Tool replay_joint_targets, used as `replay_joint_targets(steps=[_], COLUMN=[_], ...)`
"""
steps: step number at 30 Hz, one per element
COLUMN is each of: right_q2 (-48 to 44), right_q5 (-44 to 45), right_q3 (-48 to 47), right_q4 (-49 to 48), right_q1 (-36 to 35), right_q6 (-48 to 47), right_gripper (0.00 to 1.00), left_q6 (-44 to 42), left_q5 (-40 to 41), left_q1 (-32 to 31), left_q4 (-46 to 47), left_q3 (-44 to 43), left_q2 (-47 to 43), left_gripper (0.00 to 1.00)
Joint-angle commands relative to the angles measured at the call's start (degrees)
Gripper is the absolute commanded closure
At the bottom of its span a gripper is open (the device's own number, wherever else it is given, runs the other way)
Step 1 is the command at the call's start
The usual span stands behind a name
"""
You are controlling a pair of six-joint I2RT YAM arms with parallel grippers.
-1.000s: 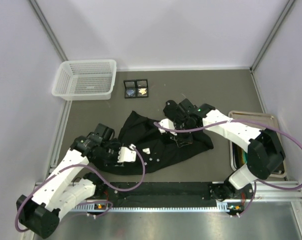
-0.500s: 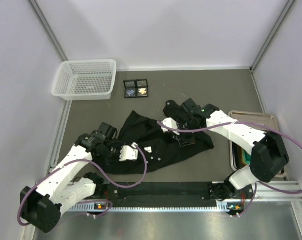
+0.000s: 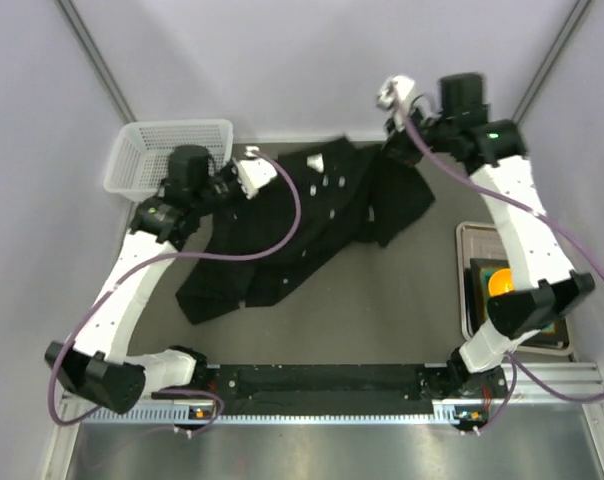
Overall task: Pin the brooch onto the clothing
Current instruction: Flatten out the clothes at the center of the board.
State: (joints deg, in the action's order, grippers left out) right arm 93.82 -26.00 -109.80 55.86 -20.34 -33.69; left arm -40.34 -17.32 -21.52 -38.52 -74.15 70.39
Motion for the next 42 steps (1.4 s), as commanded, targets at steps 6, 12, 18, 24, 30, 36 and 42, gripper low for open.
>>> replay_joint_targets(steps=[6, 12, 18, 24, 30, 36, 42], right_q2=[-38.08, -29.32, -30.18, -31.95, -28.88, -27.37, -32.99], right_q5=[3.99, 12.47, 12.99, 16.59, 16.86, 17.13, 2.46], right_q3=[32.22, 33.79, 27.02, 15.27, -2.57, -16.82, -17.12], right_q4=[-6.68, -20.00, -20.78, -22.19, -20.44, -16.22, -12.70], right_q1=[-8.56, -7.35, -7.17, -7.26, -8.66, -13.41, -13.50], right_q6=[-3.30, 1.69, 1.00, 2.05, -1.90, -5.86, -7.62], right_gripper=[1.00, 1.00, 1.00, 1.00, 1.00, 1.00, 1.00], left_q6=[-17.84, -1.17, 6.85, 9.92, 11.42, 14.05, 18.09], left_q5=[-14.47, -0.61, 0.36, -2.80, -6.65, -8.69, -23.27], left_q1=[0.78, 0.78, 0.78, 0.78, 0.78, 0.78, 1.91], left_q4=[-7.99, 13.22, 11.44, 18.40, 17.69, 17.69, 11.72], left_q3=[16.98, 22.76, 9.64, 2.19, -14.42, -26.83, -35.17], left_q2=[-30.91, -24.09, -18.09, -19.25, -13.80, -11.76, -12.99], left_gripper=[1.00, 1.00, 1.00, 1.00, 1.00, 1.00, 1.00])
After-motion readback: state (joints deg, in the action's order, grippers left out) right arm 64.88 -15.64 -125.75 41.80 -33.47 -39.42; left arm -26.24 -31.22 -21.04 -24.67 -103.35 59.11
